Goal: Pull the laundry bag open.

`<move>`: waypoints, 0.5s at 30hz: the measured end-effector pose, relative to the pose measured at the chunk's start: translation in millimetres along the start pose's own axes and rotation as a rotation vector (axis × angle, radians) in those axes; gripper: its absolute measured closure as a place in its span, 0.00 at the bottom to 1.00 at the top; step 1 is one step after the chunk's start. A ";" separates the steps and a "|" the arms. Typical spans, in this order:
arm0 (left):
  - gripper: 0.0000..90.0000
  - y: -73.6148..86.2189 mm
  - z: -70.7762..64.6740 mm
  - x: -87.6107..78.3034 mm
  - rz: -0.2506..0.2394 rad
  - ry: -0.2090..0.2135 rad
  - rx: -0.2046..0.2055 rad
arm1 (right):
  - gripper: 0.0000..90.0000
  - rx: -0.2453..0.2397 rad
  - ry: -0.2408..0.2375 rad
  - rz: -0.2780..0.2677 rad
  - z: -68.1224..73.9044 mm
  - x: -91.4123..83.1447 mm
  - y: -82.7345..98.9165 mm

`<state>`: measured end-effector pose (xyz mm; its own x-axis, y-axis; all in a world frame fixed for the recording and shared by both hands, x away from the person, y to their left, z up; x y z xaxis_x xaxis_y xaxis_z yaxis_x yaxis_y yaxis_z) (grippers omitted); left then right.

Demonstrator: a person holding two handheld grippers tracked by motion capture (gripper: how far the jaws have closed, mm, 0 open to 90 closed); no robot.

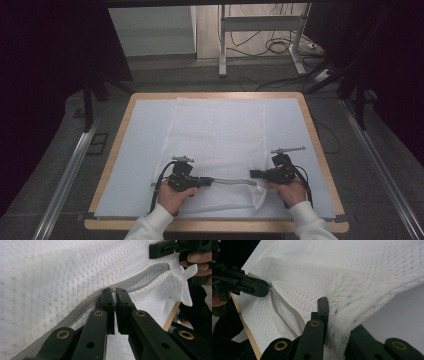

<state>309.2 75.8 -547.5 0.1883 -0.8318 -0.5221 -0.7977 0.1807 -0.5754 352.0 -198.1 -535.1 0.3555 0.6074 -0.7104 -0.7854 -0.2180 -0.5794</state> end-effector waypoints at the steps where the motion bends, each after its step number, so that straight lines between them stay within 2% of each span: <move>1: 0.97 -0.1 0.0 -0.4 -0.006 -0.002 0.000 | 0.98 0.001 -0.003 -0.001 0.1 -0.1 -0.1; 15: 0.97 3.9 4.2 -8.8 -0.004 -0.006 -0.007 | 0.98 0.006 -0.004 -0.006 0.1 -0.2 -0.2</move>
<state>306.8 86.1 -547.9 0.1948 -0.8296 -0.5233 -0.8010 0.1734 -0.5730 352.0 -198.1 -534.8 0.3583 0.6116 -0.7054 -0.7861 -0.2100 -0.5813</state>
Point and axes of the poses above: each handheld gripper's, and its own axes: x roughly forward along the jaws, y roughly out of its underside, z roughly to its left, the point moved 4 cm from there along x, roughly forward along the jaws, and after that the axes turned 8 degrees about y, right-handed, at the moved point
